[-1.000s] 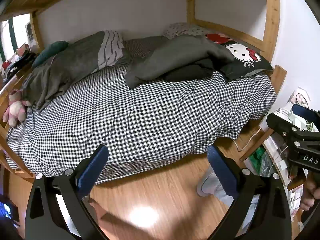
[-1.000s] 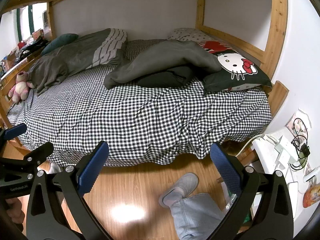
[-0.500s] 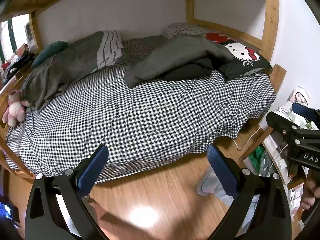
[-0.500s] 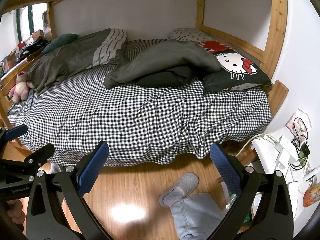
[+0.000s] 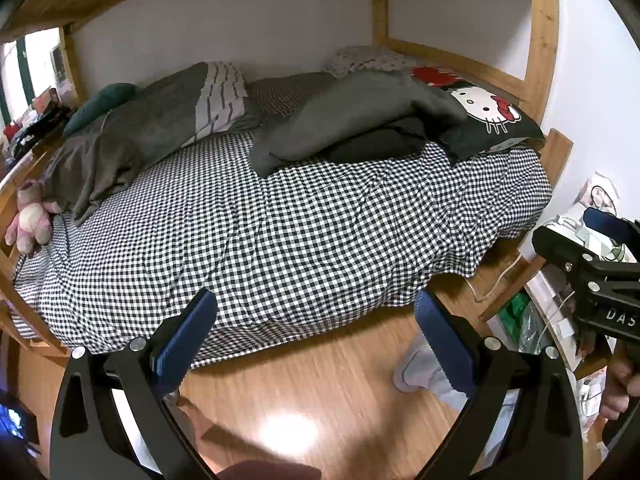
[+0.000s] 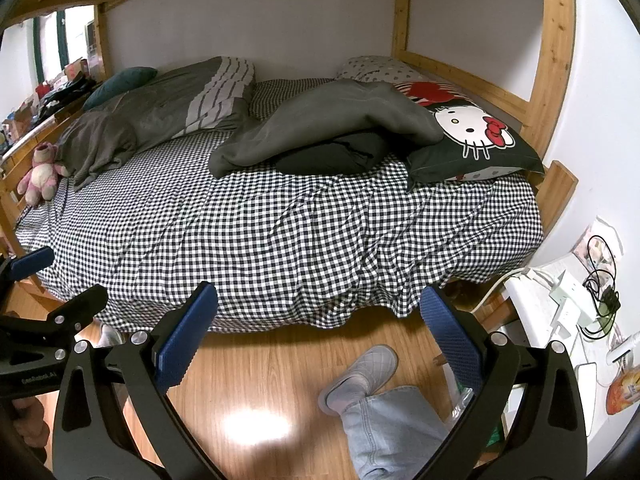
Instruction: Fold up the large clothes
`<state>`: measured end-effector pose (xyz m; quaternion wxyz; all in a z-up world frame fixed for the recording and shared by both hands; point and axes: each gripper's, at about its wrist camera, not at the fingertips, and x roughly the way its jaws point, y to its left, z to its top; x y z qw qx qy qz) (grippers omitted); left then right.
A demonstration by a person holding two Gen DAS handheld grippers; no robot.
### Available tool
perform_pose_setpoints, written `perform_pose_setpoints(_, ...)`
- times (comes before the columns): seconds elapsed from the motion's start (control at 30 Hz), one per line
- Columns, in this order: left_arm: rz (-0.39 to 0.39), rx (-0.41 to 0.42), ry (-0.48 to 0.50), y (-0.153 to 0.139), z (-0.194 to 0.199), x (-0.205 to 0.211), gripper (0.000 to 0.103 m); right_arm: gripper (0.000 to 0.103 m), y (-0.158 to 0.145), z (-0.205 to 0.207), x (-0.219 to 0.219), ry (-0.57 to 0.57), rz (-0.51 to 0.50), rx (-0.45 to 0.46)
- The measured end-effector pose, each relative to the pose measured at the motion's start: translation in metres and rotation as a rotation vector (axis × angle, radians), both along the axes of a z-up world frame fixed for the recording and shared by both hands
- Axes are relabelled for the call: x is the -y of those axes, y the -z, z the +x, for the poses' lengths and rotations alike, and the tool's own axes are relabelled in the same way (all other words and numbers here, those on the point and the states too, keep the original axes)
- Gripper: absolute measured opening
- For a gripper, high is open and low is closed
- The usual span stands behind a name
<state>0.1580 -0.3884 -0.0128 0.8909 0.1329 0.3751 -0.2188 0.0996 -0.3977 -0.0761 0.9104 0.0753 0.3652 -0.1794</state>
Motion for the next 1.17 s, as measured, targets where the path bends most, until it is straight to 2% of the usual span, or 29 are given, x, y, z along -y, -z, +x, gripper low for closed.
perform_pose_setpoints(1.17, -0.004, 0.012, -0.035, -0.0023, 0.0019, -0.0073, 0.097, 0.100, 0.0000, 0.0012, -0.0035, -0.005, -0.006, -0.001)
